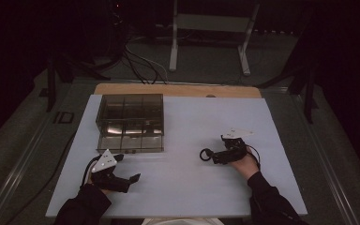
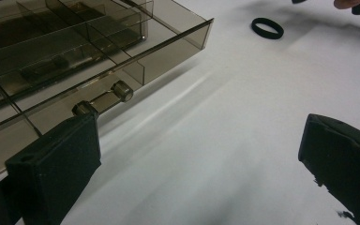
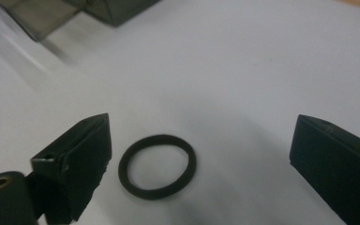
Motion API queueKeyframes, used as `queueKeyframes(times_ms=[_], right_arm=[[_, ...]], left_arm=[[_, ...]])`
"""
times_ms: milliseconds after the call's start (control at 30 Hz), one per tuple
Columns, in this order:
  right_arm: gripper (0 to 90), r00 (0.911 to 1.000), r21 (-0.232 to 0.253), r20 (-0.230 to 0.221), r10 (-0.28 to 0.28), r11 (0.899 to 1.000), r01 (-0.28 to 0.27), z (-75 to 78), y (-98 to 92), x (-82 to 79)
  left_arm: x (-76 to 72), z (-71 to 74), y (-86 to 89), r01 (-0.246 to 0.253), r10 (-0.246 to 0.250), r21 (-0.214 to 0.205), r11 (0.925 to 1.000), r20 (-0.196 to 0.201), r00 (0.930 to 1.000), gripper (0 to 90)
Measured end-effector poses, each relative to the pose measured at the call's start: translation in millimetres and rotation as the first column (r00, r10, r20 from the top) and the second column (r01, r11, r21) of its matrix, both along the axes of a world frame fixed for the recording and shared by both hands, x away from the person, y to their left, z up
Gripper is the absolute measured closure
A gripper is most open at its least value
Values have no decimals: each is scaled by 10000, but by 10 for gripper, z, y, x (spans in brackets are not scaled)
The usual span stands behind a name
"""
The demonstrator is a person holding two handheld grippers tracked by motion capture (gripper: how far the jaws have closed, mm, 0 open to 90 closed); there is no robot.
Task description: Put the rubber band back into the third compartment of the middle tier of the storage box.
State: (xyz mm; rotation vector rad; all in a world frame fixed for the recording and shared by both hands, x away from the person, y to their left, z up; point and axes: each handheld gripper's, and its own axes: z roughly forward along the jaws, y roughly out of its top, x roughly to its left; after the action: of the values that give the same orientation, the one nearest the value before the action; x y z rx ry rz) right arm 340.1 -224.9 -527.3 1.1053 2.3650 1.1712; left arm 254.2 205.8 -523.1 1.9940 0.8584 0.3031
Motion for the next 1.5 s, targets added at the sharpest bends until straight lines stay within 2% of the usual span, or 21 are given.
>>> queueKeyframes(times_ms=[33,67,100,167,200,233,267,300,333,367,400,467,500,700,867,1133,1333,1500], right_arm=[[158,9998,-84,-15,-208,9997,208,-16,17,-2],[158,9998,-84,-15,-208,9997,208,-16,17,-2],[162,9999,-100,-77,-137,9999,137,-22,19,-2],[265,9994,-264,-334,29,9996,-38,-46,54,-13],[265,9994,-264,-334,29,9996,-38,-46,54,-13],[342,9992,-427,-398,41,9991,-58,-63,78,-15],[342,9992,-427,-398,41,9991,-58,-63,78,-15],[447,9988,-601,-485,95,9981,-124,-75,88,-10],[447,9988,-601,-485,95,9981,-124,-75,88,-10],[548,9977,-841,-584,340,9957,-388,-90,97,-11],[548,9977,-841,-584,340,9957,-388,-90,97,-11],[607,9978,-1162,-544,373,9923,-434,-108,108,-12],[657,9978,-1164,-610,263,9926,-332,-119,112,-4],[722,9971,-1208,-765,49,9926,-142,-139,122,25],[764,9945,-1152,-1041,102,9931,-222,-152,132,41],[864,9958,-1423,-914,32,9897,-163,-163,149,42],[876,9952,-1323,-973,46,9911,-175,-136,136,45],[878,9961,-1093,-881,-87,9940,-10,-53,114,32]], left_arm=[[1,-1,0,0,0,11,10000,-1,10000,8],[1,-1,0,0,0,11,10000,-1,10000,8],[0,-2,-2,12,-12,17,10000,-2,10000,8],[-5,-2,-10,39,-39,33,10000,19,10000,8],[-5,-2,-10,39,-39,33,10000,19,10000,8],[-6,-2,-13,50,-50,48,10000,26,10000,8],[-6,-2,-13,57,-57,39,10000,29,10000,8],[-5,-2,-12,59,-60,33,10000,18,10000,8],[-6,-2,-11,44,-44,43,10000,18,10000,8],[-5,-3,-8,46,-46,27,10000,17,10000,8],[-4,-3,-7,45,-46,30,10000,9,10000,8],[-4,-3,-7,48,-48,45,10000,-1,10000,8],[-5,-5,-11,83,-83,66,9999,16,10000,8],[-4,-7,-11,82,-82,86,9999,14,10000,8],[-7,-7,-14,123,-123,143,9998,5,9999,8],[-7,-9,-13,120,-120,104,9999,-29,9999,8],[-7,-10,-15,110,-110,124,9999,-21,9999,8],[-8,-9,-15,103,-103,135,9999,-18,9999,8]])
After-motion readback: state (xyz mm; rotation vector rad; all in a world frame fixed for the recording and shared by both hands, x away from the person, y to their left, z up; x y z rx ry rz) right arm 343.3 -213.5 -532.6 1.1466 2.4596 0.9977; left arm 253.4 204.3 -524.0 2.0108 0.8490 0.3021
